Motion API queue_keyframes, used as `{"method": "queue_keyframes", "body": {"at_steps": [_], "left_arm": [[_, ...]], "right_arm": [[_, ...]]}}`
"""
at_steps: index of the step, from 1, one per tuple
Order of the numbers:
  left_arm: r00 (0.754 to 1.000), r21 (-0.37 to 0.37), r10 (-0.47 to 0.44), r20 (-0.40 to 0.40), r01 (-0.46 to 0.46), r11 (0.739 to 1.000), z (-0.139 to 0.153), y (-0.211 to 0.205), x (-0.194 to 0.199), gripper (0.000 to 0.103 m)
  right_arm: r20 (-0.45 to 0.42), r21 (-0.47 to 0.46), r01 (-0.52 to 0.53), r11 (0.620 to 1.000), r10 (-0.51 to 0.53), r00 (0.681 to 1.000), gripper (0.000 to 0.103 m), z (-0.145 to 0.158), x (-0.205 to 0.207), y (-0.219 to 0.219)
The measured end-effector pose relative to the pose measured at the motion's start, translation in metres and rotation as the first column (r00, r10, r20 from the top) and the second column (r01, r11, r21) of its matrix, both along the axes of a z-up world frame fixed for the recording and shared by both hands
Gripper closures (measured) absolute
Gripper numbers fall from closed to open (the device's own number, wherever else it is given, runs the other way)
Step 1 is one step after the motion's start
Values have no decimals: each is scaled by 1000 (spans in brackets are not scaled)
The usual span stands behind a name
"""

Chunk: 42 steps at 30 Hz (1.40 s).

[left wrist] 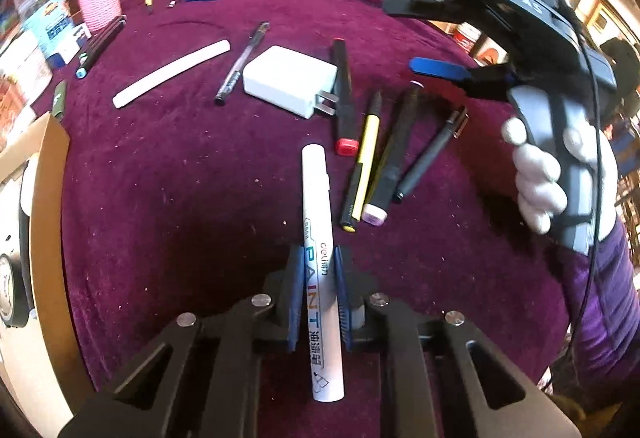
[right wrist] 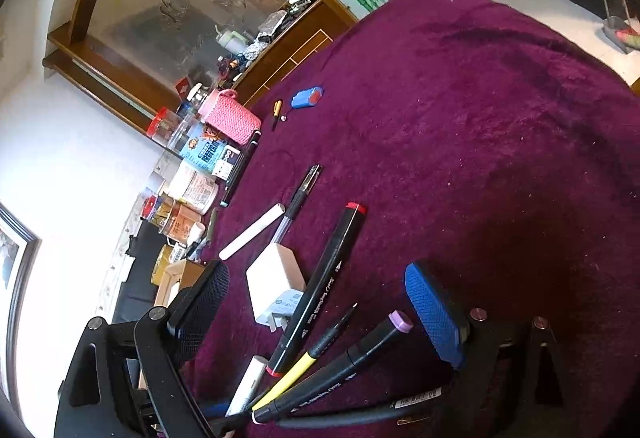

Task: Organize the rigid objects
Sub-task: 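Carry the white marker toward the tray with the left tool while the right tool grasps the white charger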

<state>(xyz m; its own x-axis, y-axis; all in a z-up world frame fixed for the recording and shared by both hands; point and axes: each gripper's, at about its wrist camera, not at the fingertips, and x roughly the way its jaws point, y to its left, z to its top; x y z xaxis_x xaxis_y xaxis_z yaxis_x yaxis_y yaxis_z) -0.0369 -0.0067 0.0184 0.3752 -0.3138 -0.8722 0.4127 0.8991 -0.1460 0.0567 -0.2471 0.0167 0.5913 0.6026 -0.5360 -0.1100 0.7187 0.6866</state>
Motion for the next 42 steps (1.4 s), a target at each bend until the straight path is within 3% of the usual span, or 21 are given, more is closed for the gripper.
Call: {"method": "queue_keyframes", "body": {"at_steps": [1,4,6,7,8,13,14,15,21,24,25,27,28,29,31,34,36,42], "left_arm": [[1000,4,1,7,-2,1000,0,-3,0,84],[999,18,-15,41,14,1000,1,-20,2,58],[994,74,-34,100,27,997,-3,-39,-1,53],[989,108,-46,138,31,994,-4,-45,-6,56],[988,100,-52,147,37,994,-2,-47,-9,67],[990,3,-4,138,3,1000,8,-23,-14,77],[991,-23,4,136,-1,1000,10,-17,-14,92],[992,-67,13,127,-4,998,15,-9,-17,98],[989,-155,68,128,-48,987,29,21,-32,99],[989,-150,72,126,-53,987,26,19,-37,98],[989,-146,69,128,-50,988,25,17,-39,94],[992,-153,61,109,-44,987,21,11,-39,74],[993,-140,52,104,-37,989,18,3,-37,58],[993,-120,40,111,-26,992,16,-2,-39,56],[990,-30,17,140,-13,999,6,-17,-35,56],[986,56,12,164,-21,998,-4,-27,-26,78],[990,27,32,136,-36,999,2,-19,-25,89],[985,-39,108,134,-104,994,22,19,-35,89]], "right_arm": [[2,1,0,1000,0,1000,11,0,0,0],[2,-6,8,1000,-8,1000,11,0,0,-2],[-2,-11,23,1000,-23,1000,11,-1,-1,-5],[-3,-11,30,1000,-30,1000,11,-1,0,-6],[-4,-9,39,999,-39,999,11,-2,0,-9],[-15,11,73,997,-73,997,11,-4,1,-18],[-19,13,76,997,-75,997,11,-5,1,-19],[-24,16,78,997,-77,997,11,-6,2,-19],[-44,-12,90,996,-90,995,11,-11,4,-18],[-38,-30,92,995,-93,995,11,-11,3,-17],[-35,-38,91,995,-92,995,11,-11,3,-16],[-27,-61,88,994,-90,996,11,-10,3,-13],[-23,-75,86,993,-88,996,11,-10,3,-11],[-20,-85,85,993,-87,996,11,-10,3,-10],[-13,-112,81,990,-83,996,11,-9,2,-7],[-7,-129,78,989,-79,997,11,-9,2,-5],[-9,-117,79,990,-81,997,11,-9,2,-6],[-8,-118,80,990,-82,997,11,-10,1,-8]]}}
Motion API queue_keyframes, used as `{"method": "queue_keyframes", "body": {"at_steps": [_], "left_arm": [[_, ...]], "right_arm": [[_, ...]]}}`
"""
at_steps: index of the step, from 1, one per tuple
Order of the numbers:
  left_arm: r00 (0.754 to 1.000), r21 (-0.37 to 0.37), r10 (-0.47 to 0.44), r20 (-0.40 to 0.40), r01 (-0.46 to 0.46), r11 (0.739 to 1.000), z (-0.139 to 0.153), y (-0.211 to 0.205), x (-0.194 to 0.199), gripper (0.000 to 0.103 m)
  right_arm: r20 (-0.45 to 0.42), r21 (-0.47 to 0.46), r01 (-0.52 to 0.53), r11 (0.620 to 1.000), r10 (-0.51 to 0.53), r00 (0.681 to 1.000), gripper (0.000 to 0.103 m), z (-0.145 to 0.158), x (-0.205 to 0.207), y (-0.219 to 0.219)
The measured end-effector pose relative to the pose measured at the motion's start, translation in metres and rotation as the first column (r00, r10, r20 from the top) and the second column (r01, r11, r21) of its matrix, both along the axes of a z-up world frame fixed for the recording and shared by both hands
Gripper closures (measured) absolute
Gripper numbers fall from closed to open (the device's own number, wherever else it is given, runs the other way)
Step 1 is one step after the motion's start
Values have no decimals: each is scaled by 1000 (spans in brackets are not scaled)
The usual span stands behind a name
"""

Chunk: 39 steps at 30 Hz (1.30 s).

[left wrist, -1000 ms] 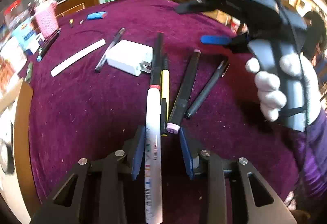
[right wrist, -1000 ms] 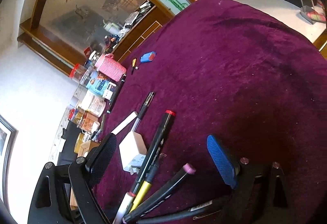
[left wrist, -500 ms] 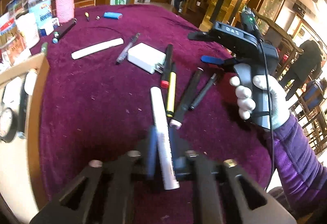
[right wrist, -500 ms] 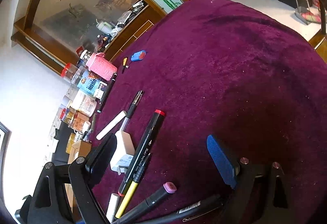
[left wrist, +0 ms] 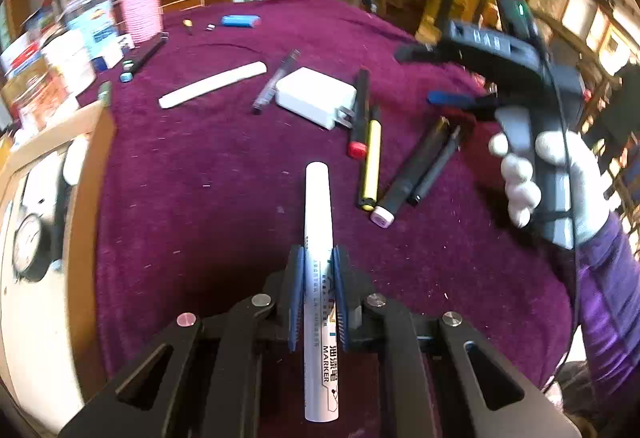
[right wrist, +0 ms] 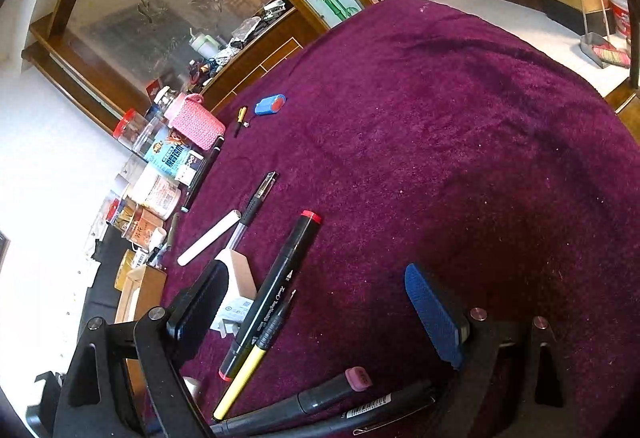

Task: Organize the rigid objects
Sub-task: 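Carry the white marker toward the tray with the left tool while the right tool grasps the white charger, then lower the white marker into the tray with the left tool while the right tool sets the charger there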

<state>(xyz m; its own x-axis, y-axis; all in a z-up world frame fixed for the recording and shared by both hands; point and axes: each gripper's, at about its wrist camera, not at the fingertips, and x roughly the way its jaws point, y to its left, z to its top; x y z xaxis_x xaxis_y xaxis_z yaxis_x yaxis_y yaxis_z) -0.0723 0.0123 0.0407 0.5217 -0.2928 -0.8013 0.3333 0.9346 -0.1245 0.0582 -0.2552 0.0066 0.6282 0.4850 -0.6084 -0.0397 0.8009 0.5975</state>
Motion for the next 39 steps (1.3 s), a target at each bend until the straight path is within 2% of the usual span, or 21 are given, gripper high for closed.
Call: {"method": "queue_keyframes", "body": {"at_steps": [4,6,8,11,13,16,19,20,21,22,23,26,30,32,36,39], "left_arm": [[1000,-85,16,24,-14,996,18,17,-12,89],[999,-110,19,37,-15,994,21,28,-18,89],[998,-127,29,56,-22,992,27,38,-23,89],[996,-158,62,62,-52,986,32,57,-28,89],[993,-171,102,63,-90,981,34,76,-31,89],[984,-181,168,53,-156,971,32,104,-32,89],[970,-190,240,35,-229,955,28,140,-32,89],[963,-186,268,27,-259,948,26,153,-31,89],[958,-182,286,21,-277,943,25,162,-31,89],[951,-176,308,11,-301,937,22,172,-30,89],[945,-169,328,1,-323,931,19,182,-29,89],[925,-142,377,-38,-379,915,10,209,-24,89],[906,-92,412,-93,-420,903,-3,232,-12,89],[895,-52,431,-111,-438,897,-9,240,-5,89],[880,-21,456,-133,-462,886,-14,252,3,89],[877,-8,459,-142,-465,886,-11,255,10,89]], "right_arm": [[-4,-33,10,999,-11,1000,11,3,0,4],[2,-106,-3,994,3,1000,11,12,0,18],[18,-168,-57,984,60,998,11,22,1,38],[36,-310,-163,937,182,983,11,35,5,81],[26,-401,-223,889,254,967,11,37,11,110],[-17,-471,-291,833,321,947,11,27,20,139],[-64,-529,-329,782,350,935,24,11,25,157],[-81,-542,-339,769,354,932,43,6,27,160],[-106,-560,-343,754,345,932,52,0,29,163],[-96,-577,-329,748,338,936,52,0,28,163],[-99,-581,-327,746,334,938,52,1,28,163],[-101,-548,-318,774,316,943,53,4,26,157],[-75,-464,-291,836,291,954,52,17,19,146],[-58,-436,-280,855,284,957,52,25,15,145],[-17,-390,-296,872,315,949,52,47,2,157],[-2,-368,-342,865,367,930,52,59,-9,179]]}}
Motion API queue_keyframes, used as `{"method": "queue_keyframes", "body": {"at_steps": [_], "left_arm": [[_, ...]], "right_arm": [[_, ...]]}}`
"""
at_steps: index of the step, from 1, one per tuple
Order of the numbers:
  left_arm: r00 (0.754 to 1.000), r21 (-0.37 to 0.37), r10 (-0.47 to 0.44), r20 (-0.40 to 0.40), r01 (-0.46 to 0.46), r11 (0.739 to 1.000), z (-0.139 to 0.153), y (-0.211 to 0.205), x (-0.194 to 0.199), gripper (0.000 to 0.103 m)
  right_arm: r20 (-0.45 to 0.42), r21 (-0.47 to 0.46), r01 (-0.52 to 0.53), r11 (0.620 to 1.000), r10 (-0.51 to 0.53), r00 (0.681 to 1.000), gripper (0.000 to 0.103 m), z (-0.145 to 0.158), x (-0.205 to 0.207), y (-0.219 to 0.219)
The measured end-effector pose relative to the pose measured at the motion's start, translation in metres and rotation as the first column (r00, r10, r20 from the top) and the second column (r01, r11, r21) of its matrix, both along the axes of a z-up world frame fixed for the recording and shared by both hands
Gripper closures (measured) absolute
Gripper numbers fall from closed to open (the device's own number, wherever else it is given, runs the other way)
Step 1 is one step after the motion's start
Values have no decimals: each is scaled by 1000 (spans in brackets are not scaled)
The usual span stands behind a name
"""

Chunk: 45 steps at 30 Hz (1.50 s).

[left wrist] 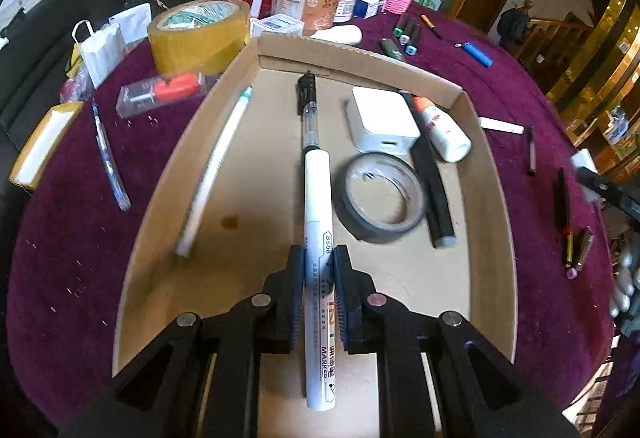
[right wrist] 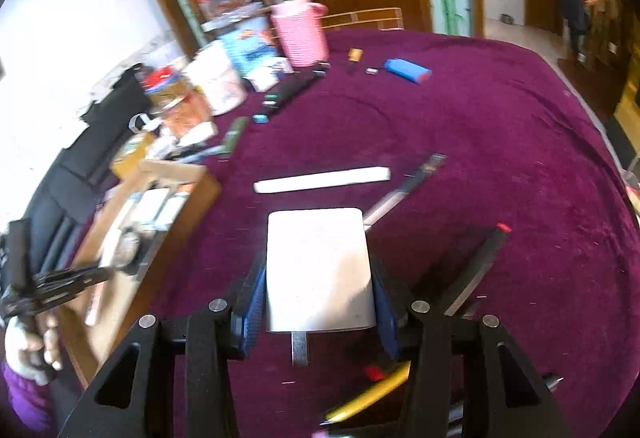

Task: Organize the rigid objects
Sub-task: 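Lower the white marker into the tray with the left tool while the right tool sets the charger there, then open both tools and move them back over the table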

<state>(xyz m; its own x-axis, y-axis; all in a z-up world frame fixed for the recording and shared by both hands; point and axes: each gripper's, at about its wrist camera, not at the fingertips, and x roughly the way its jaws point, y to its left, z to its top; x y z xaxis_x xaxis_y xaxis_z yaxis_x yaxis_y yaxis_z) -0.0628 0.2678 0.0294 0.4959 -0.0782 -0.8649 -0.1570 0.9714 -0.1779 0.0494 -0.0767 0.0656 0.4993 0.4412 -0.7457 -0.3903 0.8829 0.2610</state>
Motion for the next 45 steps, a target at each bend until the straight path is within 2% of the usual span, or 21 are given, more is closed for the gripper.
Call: {"method": "queue_keyframes", "body": {"at_steps": [5,6,7,9,14,17,23,26,29,35,40,43,45], "left_arm": [[998,-4,63,-19,-63,998,0,15,19,88],[997,-6,77,-22,-77,997,-1,19,23,84],[996,-34,86,-24,-87,996,-3,23,27,75],[995,-67,103,-10,-103,992,-3,29,27,72],[988,-117,116,101,-104,988,18,32,-1,51],[975,-149,142,169,-117,982,31,38,-27,39],[948,-178,203,247,-162,971,44,57,-70,35],[941,-181,221,258,-178,967,43,64,-82,34],[939,-192,227,260,-180,965,40,68,-88,34],[933,-181,239,269,-195,964,40,71,-97,32],[934,-187,240,263,-194,963,40,69,-103,27],[935,-221,236,265,-179,959,41,64,-108,25],[935,-240,224,276,-158,958,43,58,-109,25]], "right_arm": [[-19,66,-110,992,111,994,52,9,-15,49],[-30,81,-142,986,145,989,52,10,-19,64],[-35,88,-163,983,166,985,52,9,-21,75],[-45,91,-208,974,212,976,52,8,-28,99],[-79,68,-324,944,329,941,51,-3,-45,159],[-99,23,-387,922,387,917,51,-12,-56,192],[-153,-101,-493,864,476,866,51,-36,-80,240],[-152,-215,-502,838,479,865,51,-50,-85,258],[-104,-309,-474,824,467,878,51,-52,-85,272],[-69,-344,-434,832,439,896,52,-52,-67,290],[-41,-268,-421,866,427,904,50,-39,-64,287],[-11,-186,-404,896,409,912,42,-19,-70,266],[42,-155,-375,914,385,922,32,-5,-75,245]]}}
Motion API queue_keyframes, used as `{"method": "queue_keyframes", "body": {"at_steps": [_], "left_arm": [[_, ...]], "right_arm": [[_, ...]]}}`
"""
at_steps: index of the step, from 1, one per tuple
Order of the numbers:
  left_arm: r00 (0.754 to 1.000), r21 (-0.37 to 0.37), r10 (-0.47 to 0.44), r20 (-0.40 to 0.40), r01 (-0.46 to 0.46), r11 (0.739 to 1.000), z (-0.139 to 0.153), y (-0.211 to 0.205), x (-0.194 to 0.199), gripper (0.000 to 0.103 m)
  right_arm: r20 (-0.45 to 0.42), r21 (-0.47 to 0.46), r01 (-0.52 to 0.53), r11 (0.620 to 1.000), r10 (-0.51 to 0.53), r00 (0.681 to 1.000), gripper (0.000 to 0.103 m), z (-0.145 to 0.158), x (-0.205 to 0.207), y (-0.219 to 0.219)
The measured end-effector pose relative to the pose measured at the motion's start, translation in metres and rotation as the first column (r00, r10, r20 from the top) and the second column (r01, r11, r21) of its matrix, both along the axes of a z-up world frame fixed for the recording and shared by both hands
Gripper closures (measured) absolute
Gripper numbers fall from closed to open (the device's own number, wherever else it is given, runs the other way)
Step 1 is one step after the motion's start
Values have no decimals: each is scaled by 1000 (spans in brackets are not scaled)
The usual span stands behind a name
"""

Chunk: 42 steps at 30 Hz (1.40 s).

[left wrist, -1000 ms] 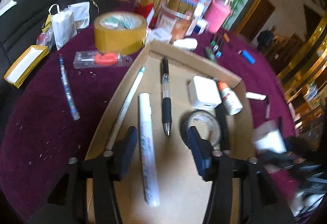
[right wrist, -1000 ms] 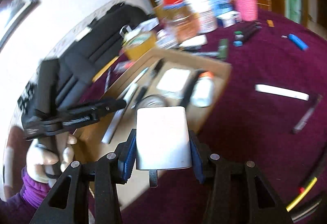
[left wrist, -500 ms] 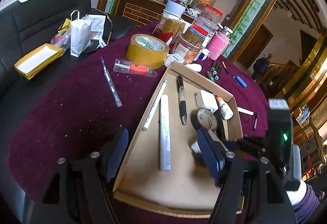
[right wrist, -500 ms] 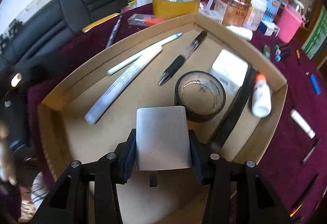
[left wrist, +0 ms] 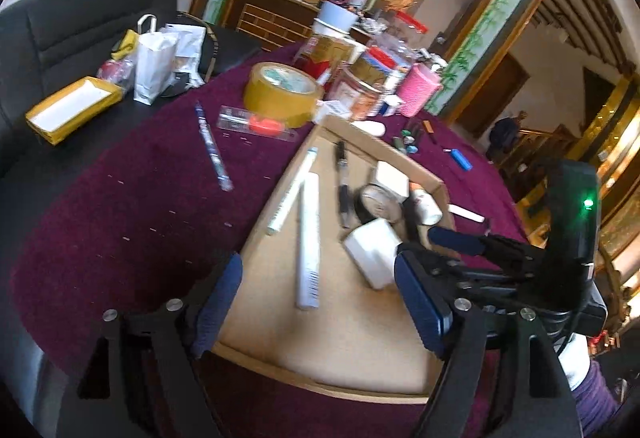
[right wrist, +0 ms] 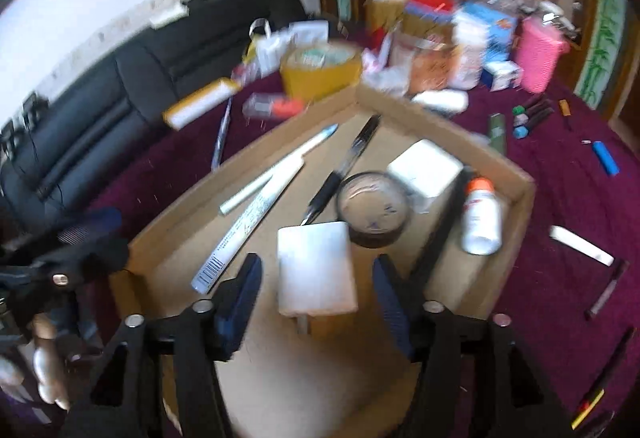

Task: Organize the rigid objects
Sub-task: 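Open both tools and move them back over the table, then grasp the black gel pen with the left tool while the right tool grasps a red-capped black marker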

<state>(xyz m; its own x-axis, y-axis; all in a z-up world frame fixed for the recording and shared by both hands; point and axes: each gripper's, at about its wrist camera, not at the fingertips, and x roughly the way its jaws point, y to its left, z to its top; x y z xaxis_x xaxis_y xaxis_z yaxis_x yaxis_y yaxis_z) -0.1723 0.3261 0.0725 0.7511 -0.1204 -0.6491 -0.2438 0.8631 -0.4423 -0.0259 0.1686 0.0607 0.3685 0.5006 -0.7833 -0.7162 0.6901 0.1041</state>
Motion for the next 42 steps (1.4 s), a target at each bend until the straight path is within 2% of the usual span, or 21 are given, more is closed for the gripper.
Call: {"method": "queue_keyframes", "body": {"at_steps": [4,8,10,11,13,14,15,16,18,20,22,25,28,31,34,36,39,42], "left_arm": [[997,48,-47,53,45,998,13,-26,-3,25],[984,201,-92,150,61,978,44,-67,-12,25],[969,284,-103,223,36,958,62,-85,-22,20],[955,328,-106,278,10,945,73,-96,-30,10],[912,392,-114,393,-54,918,90,-117,-45,0],[886,408,-143,441,-56,911,95,-126,-49,0],[872,407,-187,453,-16,913,96,-133,-46,0],[880,382,-253,403,90,920,92,-141,-33,0],[916,300,-293,274,208,931,77,-153,-5,0],[932,269,-300,204,241,932,62,-165,11,0],[942,270,-304,145,258,928,50,-178,25,0],[941,217,-326,91,301,929,41,-188,40,0],[935,219,-355,19,343,913,32,-208,53,0],[924,234,-381,-24,376,897,23,-221,59,0],[909,218,-410,-71,415,883,15,-234,73,0],[901,209,-420,-107,434,877,7,-245,89,0],[889,192,-433,-147,456,869,-2,-264,114,0],[869,210,-461,-180,492,845,-10,-293,148,0]], "right_arm": [[120,45,67,997,-72,990,29,22,-11,-45],[229,100,164,981,-183,956,25,43,-20,-100],[284,151,234,960,-269,920,23,56,-24,-135],[318,184,277,943,-324,891,19,64,-27,-155],[368,241,350,905,-419,830,5,74,-31,-187],[388,270,381,884,-463,797,0,77,-33,-202],[405,309,418,854,-516,755,0,79,-33,-223],[395,314,448,837,-545,740,0,78,-27,-237],[348,288,528,799,-601,720,0,74,-11,-265],[302,288,590,755,-656,692,0,67,1,-290],[258,278,665,693,-721,643,0,57,15,-319],[201,239,737,632,-775,600,0,36,40,-353],[162,203,785,585,-811,562,1,14,63,-378],[128,205,806,556,-831,541,1,-4,78,-397],[97,212,823,527,-850,518,1,-18,79,-409],[61,229,816,530,-845,531,1,-17,77,-414],[89,255,806,535,-843,531,1,-12,71,-412],[107,257,797,547,-835,539,1,-10,71,-408]]}}
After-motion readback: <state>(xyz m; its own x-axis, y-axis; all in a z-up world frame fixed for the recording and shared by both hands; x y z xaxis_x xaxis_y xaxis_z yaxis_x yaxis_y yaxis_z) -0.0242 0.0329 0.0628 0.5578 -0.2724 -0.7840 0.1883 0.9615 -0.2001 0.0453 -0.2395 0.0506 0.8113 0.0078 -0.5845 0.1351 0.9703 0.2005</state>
